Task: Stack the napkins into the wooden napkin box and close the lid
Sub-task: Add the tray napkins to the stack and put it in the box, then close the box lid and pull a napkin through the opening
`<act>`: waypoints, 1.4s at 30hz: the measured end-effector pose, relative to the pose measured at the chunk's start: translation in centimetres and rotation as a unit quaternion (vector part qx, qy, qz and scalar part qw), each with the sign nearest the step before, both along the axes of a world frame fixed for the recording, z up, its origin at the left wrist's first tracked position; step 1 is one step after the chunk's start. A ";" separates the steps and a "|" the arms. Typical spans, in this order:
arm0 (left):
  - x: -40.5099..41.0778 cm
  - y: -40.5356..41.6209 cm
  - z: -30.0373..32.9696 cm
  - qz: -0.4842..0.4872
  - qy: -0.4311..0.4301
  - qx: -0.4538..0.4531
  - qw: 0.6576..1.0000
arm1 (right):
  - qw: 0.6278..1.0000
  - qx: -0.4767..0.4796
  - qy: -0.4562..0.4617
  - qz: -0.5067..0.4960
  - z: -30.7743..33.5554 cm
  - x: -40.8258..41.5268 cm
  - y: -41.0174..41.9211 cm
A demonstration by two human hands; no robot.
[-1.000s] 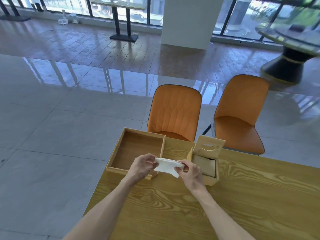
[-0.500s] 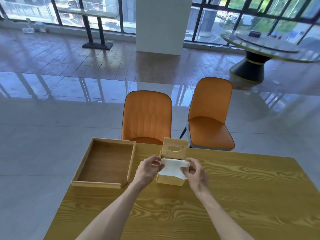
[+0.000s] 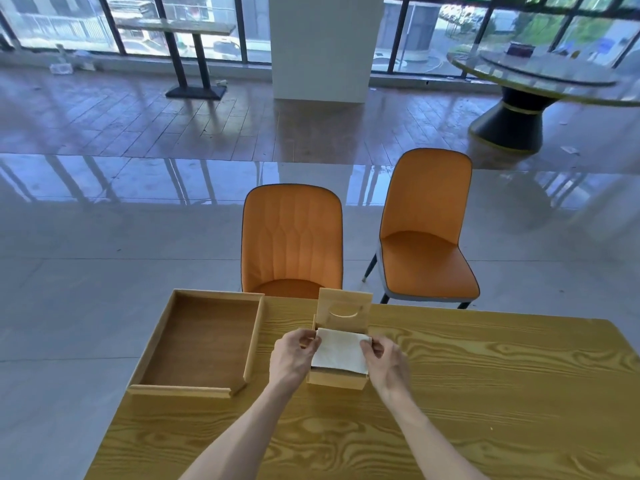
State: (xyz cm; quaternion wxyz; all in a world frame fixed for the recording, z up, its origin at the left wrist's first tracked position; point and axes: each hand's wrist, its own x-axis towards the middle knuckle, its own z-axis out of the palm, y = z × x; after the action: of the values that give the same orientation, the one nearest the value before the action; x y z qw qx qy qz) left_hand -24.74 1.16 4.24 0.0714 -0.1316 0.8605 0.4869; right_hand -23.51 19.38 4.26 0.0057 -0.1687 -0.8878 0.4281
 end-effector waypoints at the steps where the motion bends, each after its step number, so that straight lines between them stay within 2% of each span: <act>1: -0.2 0.1 -0.2 0.000 -0.004 -0.009 1.000 | 1.000 0.007 -0.003 -0.001 -0.2 -0.2 0.0; 11: -1.0 0.6 -0.9 0.011 -0.008 -0.080 0.997 | 0.996 0.083 -0.037 -0.008 -1.8 -1.2 -0.7; 22: -2.2 0.8 -1.6 -0.001 -0.024 -0.060 0.998 | 0.998 0.050 -0.026 -0.029 -2.2 -2.3 -0.7; 26: -2.6 0.6 -1.5 -0.007 -0.051 -0.032 0.998 | 0.999 0.018 -0.034 -0.026 -2.2 -2.6 -0.1; 30: -4.0 -0.2 0.7 0.017 -0.146 0.094 0.985 | 0.999 -0.034 0.006 -0.033 -0.3 -3.5 1.3; 32: -5.5 -0.6 2.5 0.034 -0.177 0.119 0.977 | 0.996 -0.052 0.018 -0.066 2.0 -4.5 1.8; 35: -7.8 -0.5 5.8 0.040 -0.220 0.158 0.962 | 0.980 -0.142 -0.089 -0.105 4.9 -6.7 2.1; 38: -8.9 0.2 8.1 0.015 -0.262 0.185 0.947 | 0.931 -0.259 -0.243 -0.087 7.1 -8.1 2.0; 42: -8.9 1.6 8.6 0.015 -0.273 0.185 0.944 | 0.914 -0.254 -0.311 -0.051 7.5 -8.6 1.4</act>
State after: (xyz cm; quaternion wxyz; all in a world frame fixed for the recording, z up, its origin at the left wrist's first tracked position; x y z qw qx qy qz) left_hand -33.66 2.72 12.83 0.3197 -0.2573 0.7002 0.5842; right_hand -32.13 20.80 11.74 -0.2922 -0.3339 -0.6963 0.5642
